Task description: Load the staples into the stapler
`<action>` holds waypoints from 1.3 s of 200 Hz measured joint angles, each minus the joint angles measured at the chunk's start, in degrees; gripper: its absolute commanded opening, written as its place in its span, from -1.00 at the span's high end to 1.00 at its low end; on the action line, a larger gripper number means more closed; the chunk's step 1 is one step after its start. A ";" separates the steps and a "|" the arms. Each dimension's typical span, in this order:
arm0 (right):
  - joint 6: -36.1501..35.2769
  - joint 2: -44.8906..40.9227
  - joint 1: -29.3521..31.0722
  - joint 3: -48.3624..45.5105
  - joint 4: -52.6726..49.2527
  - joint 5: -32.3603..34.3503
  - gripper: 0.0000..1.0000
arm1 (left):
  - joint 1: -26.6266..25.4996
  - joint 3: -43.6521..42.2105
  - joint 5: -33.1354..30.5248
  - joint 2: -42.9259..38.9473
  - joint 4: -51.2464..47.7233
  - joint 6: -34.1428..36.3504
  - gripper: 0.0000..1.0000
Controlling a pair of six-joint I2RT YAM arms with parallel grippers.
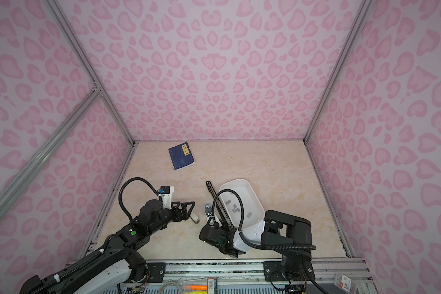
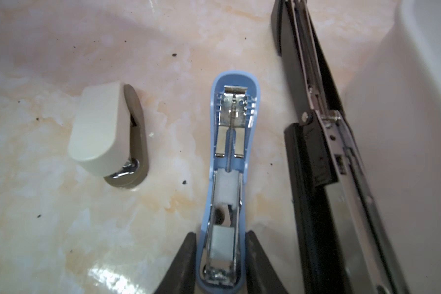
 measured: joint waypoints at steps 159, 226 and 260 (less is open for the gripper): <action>-8.37 1.97 -4.33 -1.40 10.91 -8.17 0.07 | 8.92 2.67 6.69 7.28 2.67 -0.72 -0.93; -8.98 4.87 -4.33 0.70 13.18 -8.04 -0.03 | 8.90 1.68 7.08 5.09 3.13 -0.35 -0.93; -8.72 5.97 -4.33 1.27 14.08 -6.84 0.20 | 8.90 1.51 7.08 4.50 3.10 -0.35 -0.92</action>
